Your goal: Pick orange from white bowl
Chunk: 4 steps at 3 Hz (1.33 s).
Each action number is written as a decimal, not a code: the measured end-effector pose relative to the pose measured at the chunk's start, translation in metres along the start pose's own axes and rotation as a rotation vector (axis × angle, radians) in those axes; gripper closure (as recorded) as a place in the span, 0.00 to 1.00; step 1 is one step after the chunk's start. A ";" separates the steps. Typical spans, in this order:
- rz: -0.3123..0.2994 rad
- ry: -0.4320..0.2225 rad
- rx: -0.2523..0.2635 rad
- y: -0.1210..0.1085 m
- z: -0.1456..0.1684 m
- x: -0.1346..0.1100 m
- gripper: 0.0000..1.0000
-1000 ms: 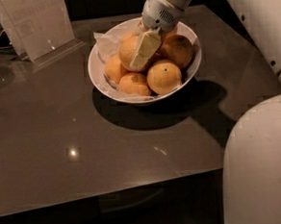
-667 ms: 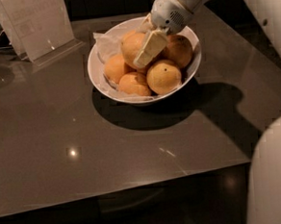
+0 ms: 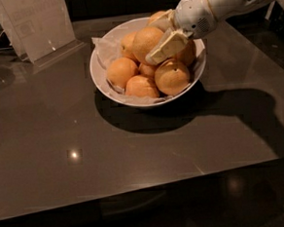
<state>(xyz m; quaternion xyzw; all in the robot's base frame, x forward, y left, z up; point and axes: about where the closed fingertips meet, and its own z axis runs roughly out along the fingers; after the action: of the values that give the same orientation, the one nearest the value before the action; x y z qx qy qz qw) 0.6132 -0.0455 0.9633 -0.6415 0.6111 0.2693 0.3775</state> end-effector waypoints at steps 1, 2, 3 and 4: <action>-0.037 -0.082 0.036 0.008 -0.021 -0.007 1.00; -0.097 -0.149 0.055 0.018 -0.040 -0.023 1.00; -0.164 -0.173 0.063 0.032 -0.052 -0.042 1.00; -0.169 -0.164 0.094 0.051 -0.064 -0.050 1.00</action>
Offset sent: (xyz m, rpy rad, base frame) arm -0.0442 -0.0339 0.0670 0.2147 -0.1940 0.0586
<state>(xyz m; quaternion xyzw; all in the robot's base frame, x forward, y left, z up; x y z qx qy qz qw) 0.5495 -0.0669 1.0326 -0.6482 0.5340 0.2590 0.4771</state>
